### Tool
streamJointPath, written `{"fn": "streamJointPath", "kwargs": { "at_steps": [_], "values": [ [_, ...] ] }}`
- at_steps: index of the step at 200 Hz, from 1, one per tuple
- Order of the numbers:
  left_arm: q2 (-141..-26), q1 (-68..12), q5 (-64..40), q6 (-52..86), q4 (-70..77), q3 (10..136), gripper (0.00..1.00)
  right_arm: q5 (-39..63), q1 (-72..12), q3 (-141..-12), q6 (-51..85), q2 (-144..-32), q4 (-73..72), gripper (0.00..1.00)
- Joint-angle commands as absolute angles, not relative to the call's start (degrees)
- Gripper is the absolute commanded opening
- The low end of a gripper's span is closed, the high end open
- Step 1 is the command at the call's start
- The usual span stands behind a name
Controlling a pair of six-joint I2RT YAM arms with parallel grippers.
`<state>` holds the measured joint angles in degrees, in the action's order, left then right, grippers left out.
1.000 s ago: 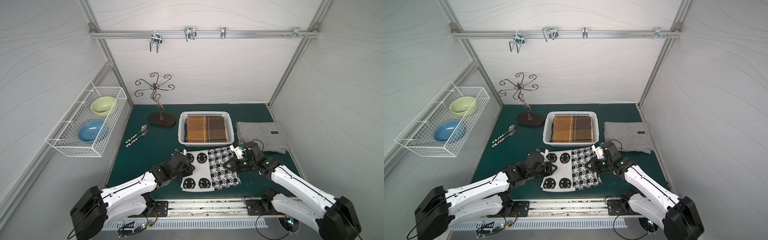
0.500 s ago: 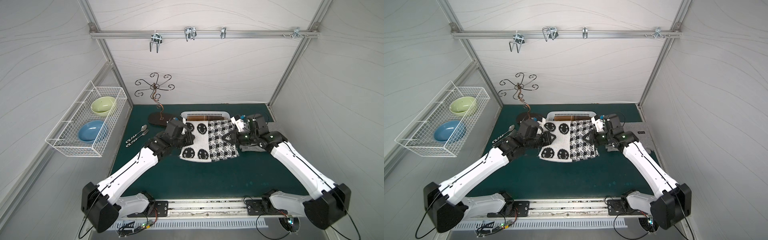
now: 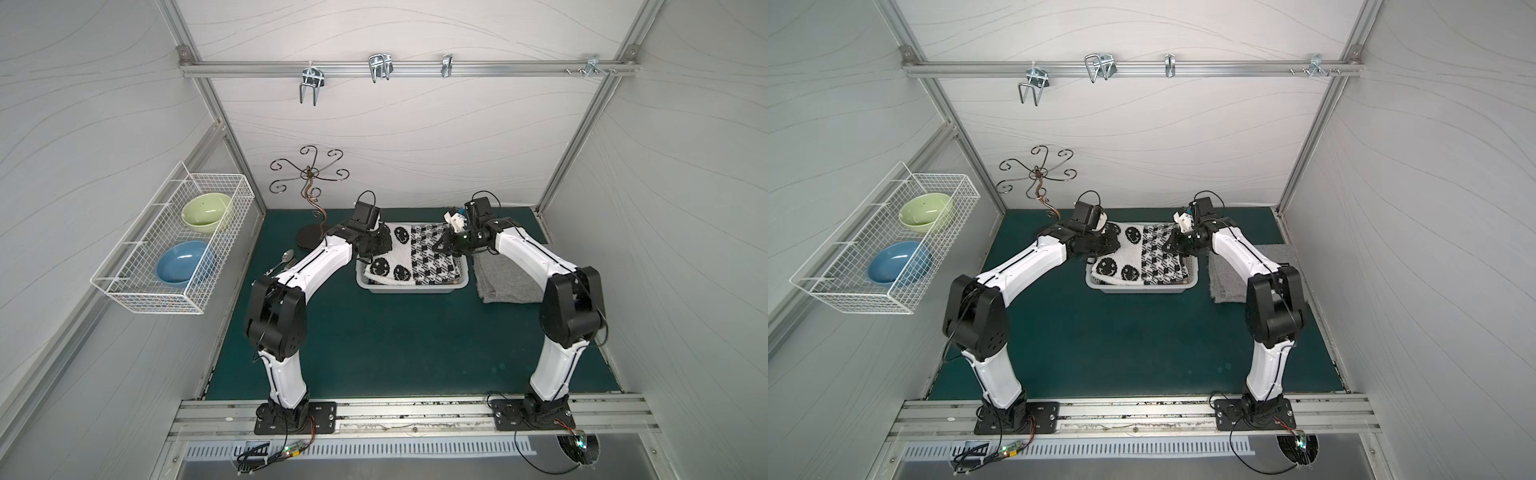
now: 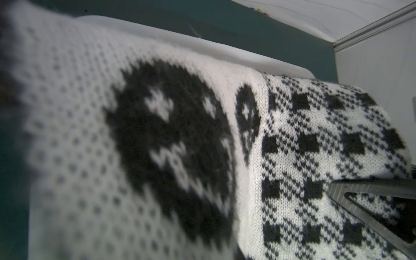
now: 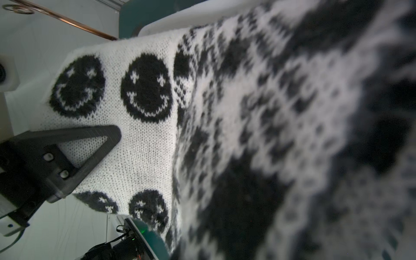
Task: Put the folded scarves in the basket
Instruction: Place the scarf in the basket.
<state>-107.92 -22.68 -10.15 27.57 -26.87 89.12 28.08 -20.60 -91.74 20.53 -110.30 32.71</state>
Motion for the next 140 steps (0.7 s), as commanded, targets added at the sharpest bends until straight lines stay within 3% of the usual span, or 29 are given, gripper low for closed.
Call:
{"fn": "streamJointPath", "kwargs": {
  "at_steps": [1, 28, 50, 66, 78, 103, 140],
  "values": [
    [-111.2, -21.5, -12.1, 25.1, -24.7, 95.2, 0.0, 28.3, -20.1, -95.7, 16.8, -113.7, 35.1, 0.0],
    [-112.1, -21.4, -12.4, 26.0, -19.8, 92.5, 0.0, 26.0, -19.5, -94.6, 16.3, -115.1, 34.3, 0.0],
    [-113.7, -21.4, -12.4, 26.1, -24.3, 94.8, 0.0, 24.5, -19.5, -93.4, 14.9, -115.3, 34.5, 0.05],
    [-113.1, -21.4, -13.7, 27.3, -24.7, 93.4, 0.09, 23.3, -19.4, -94.6, 13.3, -115.7, 37.2, 0.12],
    [-111.9, -21.4, -13.4, 28.3, -23.5, 91.1, 0.18, 21.8, -19.4, -94.9, 12.8, -115.0, 37.7, 0.24],
    [-110.3, -21.4, -12.3, 28.2, -23.6, 89.4, 0.3, 20.2, -19.3, -95.0, 12.2, -113.5, 38.7, 0.27],
    [-110.0, -21.3, -11.9, 27.6, -25.4, 90.2, 0.39, 18.6, -18.8, -93.8, 12.1, -112.2, 38.3, 0.29]
  ]
}}
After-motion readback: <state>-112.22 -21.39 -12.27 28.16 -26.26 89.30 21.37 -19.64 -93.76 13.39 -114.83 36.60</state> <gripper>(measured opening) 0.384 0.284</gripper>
